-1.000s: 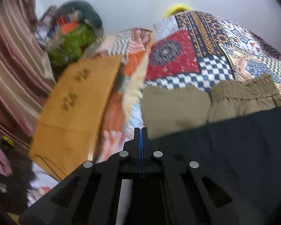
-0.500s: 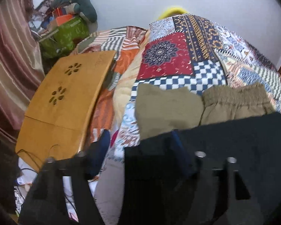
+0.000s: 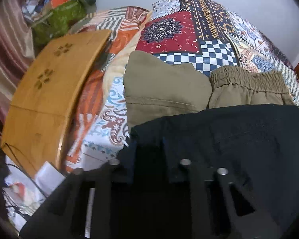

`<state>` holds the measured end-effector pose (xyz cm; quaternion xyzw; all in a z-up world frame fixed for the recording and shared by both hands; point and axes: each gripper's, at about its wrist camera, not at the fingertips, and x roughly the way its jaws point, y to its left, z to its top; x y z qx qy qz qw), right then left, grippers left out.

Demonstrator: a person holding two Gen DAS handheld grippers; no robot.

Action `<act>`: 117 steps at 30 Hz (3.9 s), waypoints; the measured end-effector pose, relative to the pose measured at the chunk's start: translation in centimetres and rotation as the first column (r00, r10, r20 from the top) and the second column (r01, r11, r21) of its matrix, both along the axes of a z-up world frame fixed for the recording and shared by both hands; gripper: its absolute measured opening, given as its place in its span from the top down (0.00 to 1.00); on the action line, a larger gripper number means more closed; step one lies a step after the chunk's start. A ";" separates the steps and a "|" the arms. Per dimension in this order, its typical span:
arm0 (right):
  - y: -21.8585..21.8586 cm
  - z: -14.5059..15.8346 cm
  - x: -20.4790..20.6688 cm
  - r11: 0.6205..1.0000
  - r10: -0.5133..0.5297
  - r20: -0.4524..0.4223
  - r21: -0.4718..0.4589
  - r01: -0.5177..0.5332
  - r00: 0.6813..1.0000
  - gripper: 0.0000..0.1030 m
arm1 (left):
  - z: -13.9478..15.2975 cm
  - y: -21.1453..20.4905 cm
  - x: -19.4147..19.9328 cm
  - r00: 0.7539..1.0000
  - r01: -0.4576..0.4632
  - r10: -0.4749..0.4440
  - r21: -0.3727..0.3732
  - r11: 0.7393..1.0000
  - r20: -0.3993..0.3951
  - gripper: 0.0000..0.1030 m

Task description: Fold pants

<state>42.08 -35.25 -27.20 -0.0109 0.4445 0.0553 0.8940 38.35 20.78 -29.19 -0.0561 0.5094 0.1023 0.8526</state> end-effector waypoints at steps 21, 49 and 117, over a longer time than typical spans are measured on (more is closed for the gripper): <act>0.4 0.4 0.8 0.999 -0.039 0.044 -0.033 0.041 0.998 0.88 | 1.5 -1.8 3.5 0.997 0.035 -0.052 0.283 0.958 0.053 0.87; -6.9 6.3 -14.0 0.995 -0.095 -0.021 0.038 0.096 0.995 0.49 | 6.5 -0.9 -9.9 0.998 0.014 -0.027 0.186 0.983 0.065 0.33; 13.0 7.0 -10.5 0.953 0.273 0.080 0.111 -0.281 0.959 0.32 | 7.7 1.4 -8.3 0.985 -0.043 0.025 0.099 0.994 0.170 0.19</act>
